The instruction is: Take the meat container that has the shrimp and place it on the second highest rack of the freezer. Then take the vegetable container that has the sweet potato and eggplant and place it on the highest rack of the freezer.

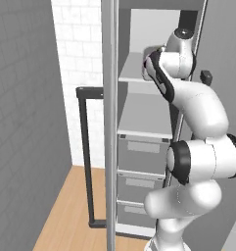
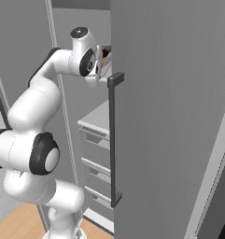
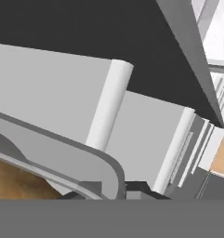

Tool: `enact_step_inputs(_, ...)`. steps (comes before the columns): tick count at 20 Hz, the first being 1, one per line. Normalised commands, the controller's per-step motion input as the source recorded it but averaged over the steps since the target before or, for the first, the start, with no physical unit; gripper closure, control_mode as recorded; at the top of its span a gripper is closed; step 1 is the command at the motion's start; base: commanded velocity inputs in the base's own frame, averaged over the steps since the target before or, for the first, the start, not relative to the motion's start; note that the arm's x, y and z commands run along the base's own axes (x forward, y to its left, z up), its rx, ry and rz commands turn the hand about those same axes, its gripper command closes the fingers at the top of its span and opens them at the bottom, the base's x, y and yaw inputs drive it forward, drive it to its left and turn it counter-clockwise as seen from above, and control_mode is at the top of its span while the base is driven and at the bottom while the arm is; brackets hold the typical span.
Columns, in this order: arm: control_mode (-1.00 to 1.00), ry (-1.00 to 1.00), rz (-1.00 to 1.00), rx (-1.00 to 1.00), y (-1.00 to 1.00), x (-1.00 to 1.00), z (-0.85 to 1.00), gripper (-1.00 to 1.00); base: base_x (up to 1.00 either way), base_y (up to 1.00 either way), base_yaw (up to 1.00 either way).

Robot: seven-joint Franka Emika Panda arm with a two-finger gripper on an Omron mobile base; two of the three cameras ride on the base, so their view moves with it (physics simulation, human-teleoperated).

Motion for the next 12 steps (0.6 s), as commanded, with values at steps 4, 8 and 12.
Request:
enact_step_inputs(4,-1.0,0.0,-0.04,-0.01,-0.05,0.42,-0.18,1.0,0.0,0.0,0.0)
enact_step_inputs(8,-1.0,0.0,-0.06,0.0,0.0,0.62,-0.05,1.0,0.0,0.0,0.0)
enact_step_inputs(12,-1.0,0.0,-0.03,0.0,-0.14,0.57,-0.06,1.0,0.0,0.0,0.0)
